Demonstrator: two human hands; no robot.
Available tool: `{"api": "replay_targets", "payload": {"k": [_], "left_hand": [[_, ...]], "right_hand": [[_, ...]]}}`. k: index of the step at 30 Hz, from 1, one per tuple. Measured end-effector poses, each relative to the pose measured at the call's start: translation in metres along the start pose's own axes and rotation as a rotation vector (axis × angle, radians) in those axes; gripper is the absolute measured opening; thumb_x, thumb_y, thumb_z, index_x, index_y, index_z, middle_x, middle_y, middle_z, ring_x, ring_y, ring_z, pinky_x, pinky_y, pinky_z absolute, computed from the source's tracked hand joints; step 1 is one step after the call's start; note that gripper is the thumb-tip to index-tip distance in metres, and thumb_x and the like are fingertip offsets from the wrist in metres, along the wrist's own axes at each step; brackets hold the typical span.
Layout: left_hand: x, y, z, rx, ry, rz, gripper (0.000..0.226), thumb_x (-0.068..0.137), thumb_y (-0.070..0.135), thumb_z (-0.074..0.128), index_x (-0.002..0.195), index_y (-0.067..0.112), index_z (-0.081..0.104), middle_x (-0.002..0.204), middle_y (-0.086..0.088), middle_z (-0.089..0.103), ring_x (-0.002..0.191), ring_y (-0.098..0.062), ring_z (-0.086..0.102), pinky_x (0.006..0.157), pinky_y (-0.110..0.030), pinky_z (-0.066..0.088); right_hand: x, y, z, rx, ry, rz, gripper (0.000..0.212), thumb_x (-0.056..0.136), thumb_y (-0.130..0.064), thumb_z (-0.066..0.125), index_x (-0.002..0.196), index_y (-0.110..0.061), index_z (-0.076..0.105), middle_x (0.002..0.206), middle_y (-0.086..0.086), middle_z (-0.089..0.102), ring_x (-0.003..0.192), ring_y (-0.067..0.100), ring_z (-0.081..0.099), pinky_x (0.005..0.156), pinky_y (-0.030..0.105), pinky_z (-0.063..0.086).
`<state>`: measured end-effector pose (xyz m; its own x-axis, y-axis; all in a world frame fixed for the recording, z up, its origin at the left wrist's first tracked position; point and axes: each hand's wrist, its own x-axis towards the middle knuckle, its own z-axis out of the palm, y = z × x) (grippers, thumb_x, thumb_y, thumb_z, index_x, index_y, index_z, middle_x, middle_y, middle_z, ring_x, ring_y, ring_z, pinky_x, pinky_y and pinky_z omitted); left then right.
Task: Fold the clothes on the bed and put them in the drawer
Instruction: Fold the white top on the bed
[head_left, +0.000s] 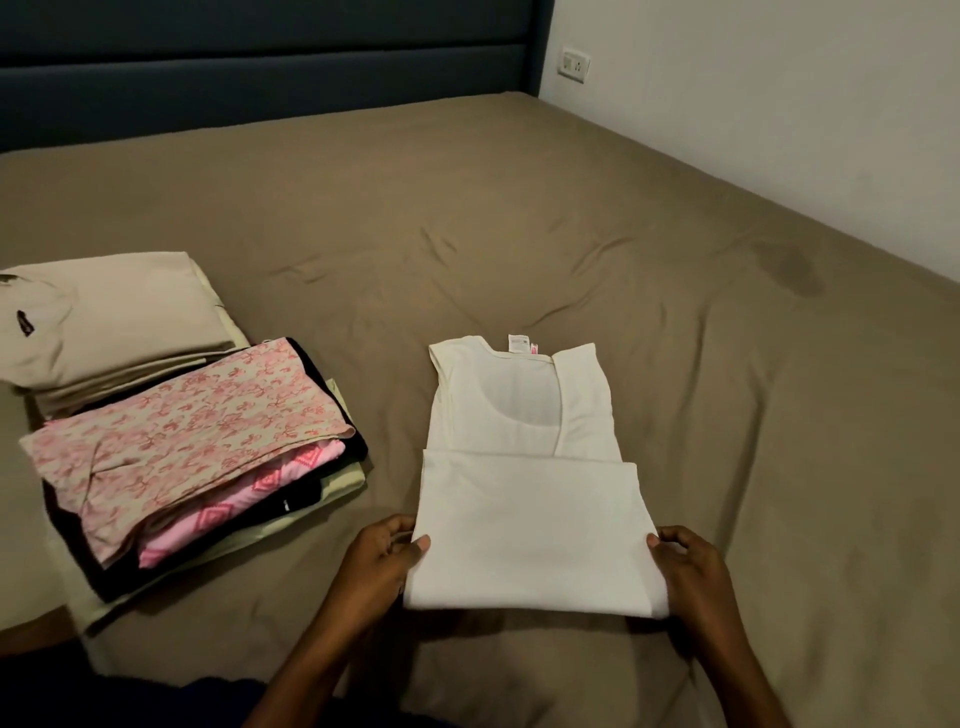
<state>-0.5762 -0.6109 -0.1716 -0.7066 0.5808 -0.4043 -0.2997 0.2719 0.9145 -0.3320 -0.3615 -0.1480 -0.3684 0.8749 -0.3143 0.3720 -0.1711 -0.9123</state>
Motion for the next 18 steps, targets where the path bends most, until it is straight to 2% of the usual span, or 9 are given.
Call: {"api": "replay_targets", "payload": {"k": [2,4,6,8,10,13,18], "left_hand": [[-0.007,0.000,-0.001,0.006,0.009,-0.024,0.018,0.094,-0.003,0.066,0.111,0.002,0.070,0.101,-0.011,0.079,0.095,-0.030,0.075,0.087,-0.039,0.058],[-0.011,0.001,-0.001,0.041,0.005,-0.043,0.019,0.090,0.000,0.073,0.109,0.005,0.071,0.099,-0.007,0.079,0.093,-0.027,0.076,0.082,-0.039,0.060],[-0.010,0.000,-0.001,0.121,0.046,-0.032,0.019,0.085,0.007,0.081,0.102,0.011,0.073,0.090,-0.003,0.079,0.086,-0.024,0.076,0.070,-0.036,0.059],[-0.010,0.002,-0.002,0.196,0.111,-0.029,0.027,0.073,0.020,0.089,0.095,0.016,0.073,0.081,-0.004,0.076,0.078,-0.024,0.073,0.062,-0.036,0.057],[-0.010,0.004,-0.003,0.196,0.116,-0.042,0.038,0.065,0.029,0.091,0.094,0.016,0.071,0.081,-0.009,0.076,0.079,-0.027,0.074,0.062,-0.040,0.058],[-0.013,0.002,-0.003,0.292,0.117,-0.025,0.036,0.073,0.016,0.092,0.098,0.019,0.067,0.081,-0.011,0.074,0.081,-0.028,0.073,0.066,-0.040,0.059],[-0.015,0.002,0.001,0.490,0.175,0.032,0.040,0.073,0.024,0.092,0.101,0.023,0.063,0.074,-0.002,0.069,0.071,-0.017,0.067,0.065,-0.035,0.055]], "right_hand": [[-0.001,0.003,-0.002,-0.059,0.002,-0.012,0.016,0.101,-0.011,0.062,0.089,-0.014,0.072,0.085,0.011,0.068,0.076,0.040,0.066,0.047,0.052,0.056],[0.009,0.006,-0.006,-0.288,-0.034,-0.097,0.021,0.098,-0.015,0.068,0.079,-0.023,0.070,0.077,0.005,0.070,0.076,0.034,0.065,0.060,0.048,0.056],[0.027,0.002,-0.009,-0.569,-0.056,-0.141,0.024,0.094,-0.028,0.073,0.075,-0.016,0.064,0.073,0.005,0.068,0.074,0.031,0.064,0.071,0.048,0.053],[0.040,-0.008,-0.008,-0.791,-0.012,-0.165,0.033,0.093,-0.044,0.069,0.078,-0.016,0.061,0.075,0.002,0.066,0.075,0.027,0.062,0.067,0.041,0.049],[0.042,-0.013,-0.001,-0.819,0.071,-0.201,0.031,0.095,-0.048,0.065,0.085,-0.019,0.060,0.079,-0.003,0.064,0.078,0.026,0.061,0.067,0.037,0.045],[0.040,0.000,0.015,-0.713,0.172,-0.280,0.027,0.099,-0.042,0.060,0.094,-0.016,0.055,0.078,0.000,0.064,0.078,0.033,0.064,0.066,0.038,0.046],[0.044,0.009,0.020,-0.844,0.240,-0.417,0.032,0.105,-0.039,0.050,0.086,-0.014,0.047,0.065,0.000,0.055,0.062,0.032,0.058,0.058,0.036,0.037]]}}
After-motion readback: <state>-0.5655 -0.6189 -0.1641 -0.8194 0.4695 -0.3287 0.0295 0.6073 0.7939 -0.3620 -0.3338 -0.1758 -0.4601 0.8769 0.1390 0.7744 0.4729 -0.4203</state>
